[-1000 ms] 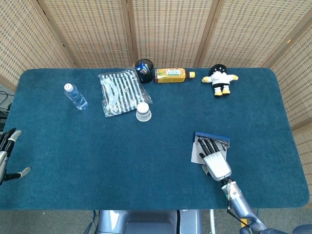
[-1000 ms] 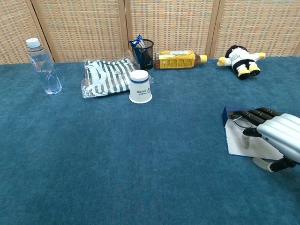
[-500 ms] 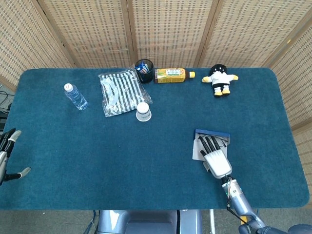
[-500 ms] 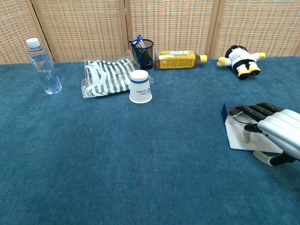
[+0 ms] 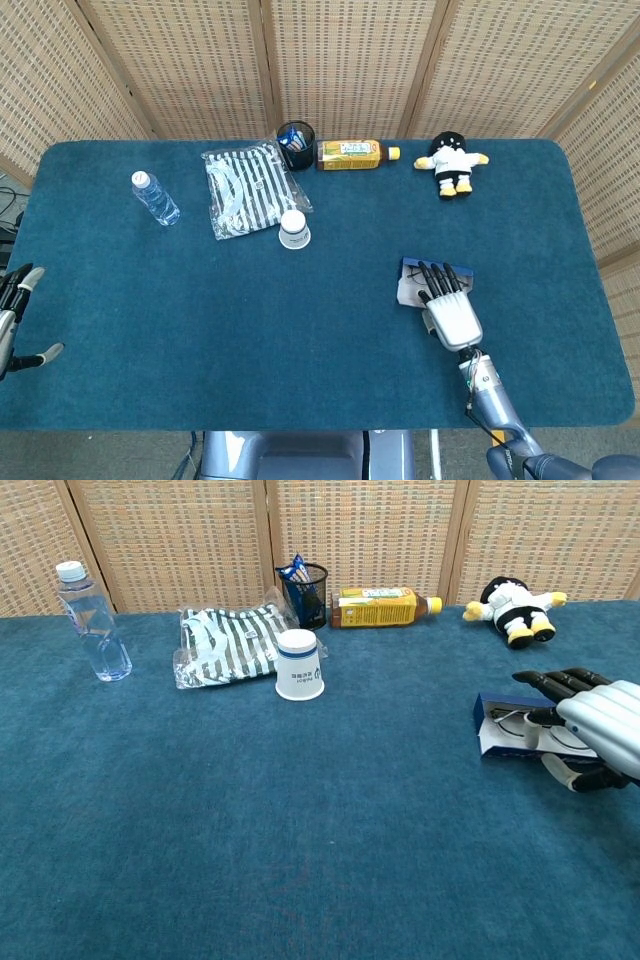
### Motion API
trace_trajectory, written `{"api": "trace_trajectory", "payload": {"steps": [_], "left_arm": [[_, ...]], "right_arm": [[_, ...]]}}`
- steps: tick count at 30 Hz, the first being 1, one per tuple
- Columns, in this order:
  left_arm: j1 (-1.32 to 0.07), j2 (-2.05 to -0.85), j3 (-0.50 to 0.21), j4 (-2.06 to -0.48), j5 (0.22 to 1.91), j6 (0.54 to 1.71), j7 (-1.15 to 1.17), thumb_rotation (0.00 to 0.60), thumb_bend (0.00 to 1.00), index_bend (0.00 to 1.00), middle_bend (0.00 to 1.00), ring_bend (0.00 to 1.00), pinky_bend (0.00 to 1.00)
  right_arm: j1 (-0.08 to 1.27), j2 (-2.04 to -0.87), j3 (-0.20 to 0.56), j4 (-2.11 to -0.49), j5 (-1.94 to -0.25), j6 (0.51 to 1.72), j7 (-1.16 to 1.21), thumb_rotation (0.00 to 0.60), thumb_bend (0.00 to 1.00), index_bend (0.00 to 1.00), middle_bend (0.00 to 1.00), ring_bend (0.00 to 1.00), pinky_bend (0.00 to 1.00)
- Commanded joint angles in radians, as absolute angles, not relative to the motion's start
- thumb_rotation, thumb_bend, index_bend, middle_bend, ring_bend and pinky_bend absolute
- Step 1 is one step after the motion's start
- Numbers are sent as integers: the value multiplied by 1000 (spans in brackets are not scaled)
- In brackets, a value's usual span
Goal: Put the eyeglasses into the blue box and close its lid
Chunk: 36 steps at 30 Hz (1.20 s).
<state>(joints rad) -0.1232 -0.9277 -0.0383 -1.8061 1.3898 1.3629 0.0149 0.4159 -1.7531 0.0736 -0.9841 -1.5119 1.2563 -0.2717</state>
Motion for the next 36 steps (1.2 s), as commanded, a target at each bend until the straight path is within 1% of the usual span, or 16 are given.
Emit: {"api": "trace_trajectory", "payload": {"steps": [1, 5, 7, 13, 18, 29, 33, 36], "left_arm": [[-123, -928, -38, -1806, 1389, 1363, 15, 600, 0, 0, 0, 0, 0], [-124, -928, -37, -1807, 1390, 1361, 16, 600, 0, 0, 0, 0, 0], [-124, -928, -38, -1807, 1390, 1361, 16, 600, 0, 0, 0, 0, 0], [-124, -927, -38, -1806, 1388, 1360, 12, 600, 0, 0, 0, 0, 0], [-125, -926, -38, -1804, 1388, 1357, 9, 600, 0, 0, 0, 0, 0], [-127, -926, -36, -1807, 1391, 1355, 10, 600, 0, 0, 0, 0, 0], [-127, -925, -35, -1807, 1392, 1354, 9, 600, 0, 0, 0, 0, 0], [-126, -923, -35, -1808, 1395, 1356, 4, 600, 0, 0, 0, 0, 0]], "right_arm": [[421, -1752, 78, -980, -1505, 1246, -275, 600, 574, 432, 0, 0, 40], [430, -1757, 86, -974, -1491, 1228, -273, 600, 574, 434, 0, 0, 41], [433, -1758, 88, -973, -1486, 1220, -271, 600, 571, 459, 0, 0, 40], [441, -1768, 95, -950, -1478, 1212, -266, 600, 570, 594, 0, 0, 41], [444, -1778, 95, -924, -1484, 1225, -244, 600, 569, 673, 0, 0, 41], [442, -1784, 79, -890, -1513, 1262, -194, 600, 595, 720, 0, 0, 40], [432, -1757, 63, -932, -1529, 1278, -182, 600, 595, 726, 0, 0, 41], [416, -1711, 40, -1001, -1549, 1295, -183, 600, 595, 726, 0, 0, 41]]}}
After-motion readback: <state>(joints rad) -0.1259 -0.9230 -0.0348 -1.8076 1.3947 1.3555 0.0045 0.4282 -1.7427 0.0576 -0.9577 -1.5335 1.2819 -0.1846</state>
